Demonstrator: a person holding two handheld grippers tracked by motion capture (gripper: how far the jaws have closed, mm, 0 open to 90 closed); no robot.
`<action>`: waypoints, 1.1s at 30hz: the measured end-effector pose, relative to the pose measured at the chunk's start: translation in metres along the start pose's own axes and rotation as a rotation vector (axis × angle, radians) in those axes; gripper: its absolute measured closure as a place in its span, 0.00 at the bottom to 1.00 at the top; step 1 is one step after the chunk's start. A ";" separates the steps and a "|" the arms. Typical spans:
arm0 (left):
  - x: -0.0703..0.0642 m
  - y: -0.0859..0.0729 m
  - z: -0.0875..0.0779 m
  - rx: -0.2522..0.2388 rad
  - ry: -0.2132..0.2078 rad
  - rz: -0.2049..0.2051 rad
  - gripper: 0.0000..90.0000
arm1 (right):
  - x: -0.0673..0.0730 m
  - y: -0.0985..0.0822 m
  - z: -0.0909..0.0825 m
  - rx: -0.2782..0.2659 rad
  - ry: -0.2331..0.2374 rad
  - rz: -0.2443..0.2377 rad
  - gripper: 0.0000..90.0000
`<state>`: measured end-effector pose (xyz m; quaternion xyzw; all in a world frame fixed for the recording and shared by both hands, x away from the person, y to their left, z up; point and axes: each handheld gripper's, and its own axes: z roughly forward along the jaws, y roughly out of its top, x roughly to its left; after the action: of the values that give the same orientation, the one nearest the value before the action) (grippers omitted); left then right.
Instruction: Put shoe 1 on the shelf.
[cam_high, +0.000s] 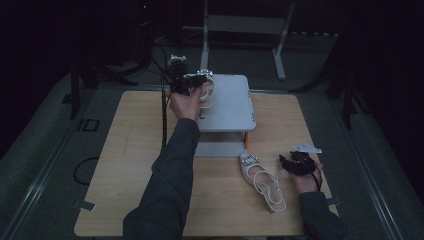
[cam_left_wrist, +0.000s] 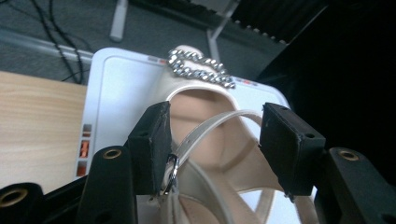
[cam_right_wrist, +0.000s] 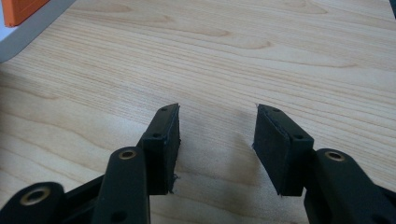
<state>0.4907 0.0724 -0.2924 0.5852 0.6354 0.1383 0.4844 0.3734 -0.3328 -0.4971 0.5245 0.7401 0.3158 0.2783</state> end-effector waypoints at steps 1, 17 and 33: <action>0.000 0.000 -0.002 -0.007 -0.008 0.002 0.49 | 0.000 0.000 0.000 0.000 0.000 0.000 0.56; 0.002 0.007 -0.025 -0.110 -0.036 0.097 0.54 | -0.003 -0.002 -0.002 0.001 -0.007 0.011 0.56; 0.014 0.008 -0.042 -0.086 -0.040 0.155 0.50 | -0.003 -0.002 -0.005 -0.010 0.002 0.022 0.55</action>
<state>0.4653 0.1034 -0.2721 0.6138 0.5721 0.1909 0.5094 0.3693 -0.3374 -0.4953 0.5310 0.7328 0.3231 0.2768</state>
